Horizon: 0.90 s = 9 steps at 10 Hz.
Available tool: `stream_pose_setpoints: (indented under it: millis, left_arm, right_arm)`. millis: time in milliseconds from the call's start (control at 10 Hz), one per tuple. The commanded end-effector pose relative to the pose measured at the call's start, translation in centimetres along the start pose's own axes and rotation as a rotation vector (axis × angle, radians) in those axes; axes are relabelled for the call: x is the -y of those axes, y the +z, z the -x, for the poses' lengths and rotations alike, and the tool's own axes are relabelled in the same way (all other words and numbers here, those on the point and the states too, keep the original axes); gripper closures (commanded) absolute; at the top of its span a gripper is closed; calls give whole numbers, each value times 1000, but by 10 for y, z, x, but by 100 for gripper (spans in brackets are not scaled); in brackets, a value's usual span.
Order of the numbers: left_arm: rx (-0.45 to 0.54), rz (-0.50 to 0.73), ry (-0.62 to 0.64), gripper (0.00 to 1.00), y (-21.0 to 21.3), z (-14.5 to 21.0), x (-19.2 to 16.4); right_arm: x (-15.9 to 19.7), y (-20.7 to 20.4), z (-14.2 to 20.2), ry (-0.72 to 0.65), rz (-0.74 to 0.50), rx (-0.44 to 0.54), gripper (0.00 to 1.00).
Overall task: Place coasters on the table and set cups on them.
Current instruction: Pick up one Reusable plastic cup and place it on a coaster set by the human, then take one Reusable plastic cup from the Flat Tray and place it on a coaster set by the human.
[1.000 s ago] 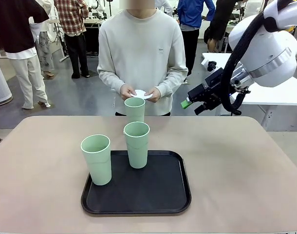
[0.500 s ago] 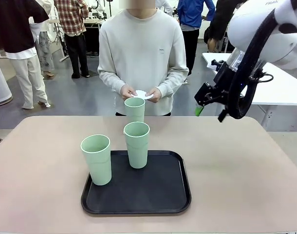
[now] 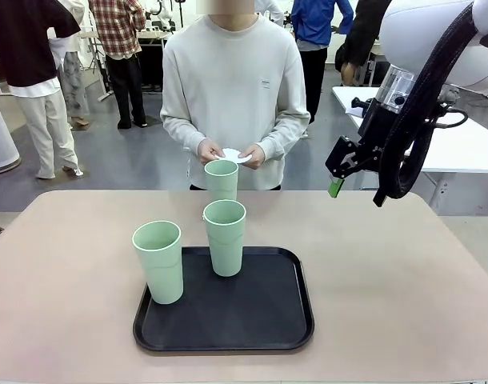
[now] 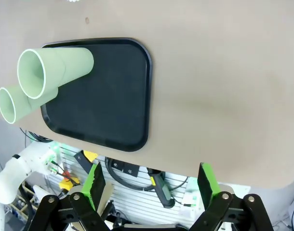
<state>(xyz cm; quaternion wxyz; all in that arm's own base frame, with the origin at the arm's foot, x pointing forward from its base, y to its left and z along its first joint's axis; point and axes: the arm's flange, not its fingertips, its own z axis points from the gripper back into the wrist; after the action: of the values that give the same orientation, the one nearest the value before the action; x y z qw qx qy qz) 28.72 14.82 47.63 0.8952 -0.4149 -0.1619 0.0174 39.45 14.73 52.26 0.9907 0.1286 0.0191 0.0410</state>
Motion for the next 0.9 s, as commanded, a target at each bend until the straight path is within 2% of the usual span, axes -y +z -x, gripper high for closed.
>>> stream_pose_setpoints:
  millis: [0,800]
  left_arm:
    - [13,13,1,0,-1,-1,0]
    - [13,13,1,0,-1,-1,0]
  right_arm:
    - [1,0,-3,-4,-1,13,0]
    - [1,0,-3,-4,-1,13,0]
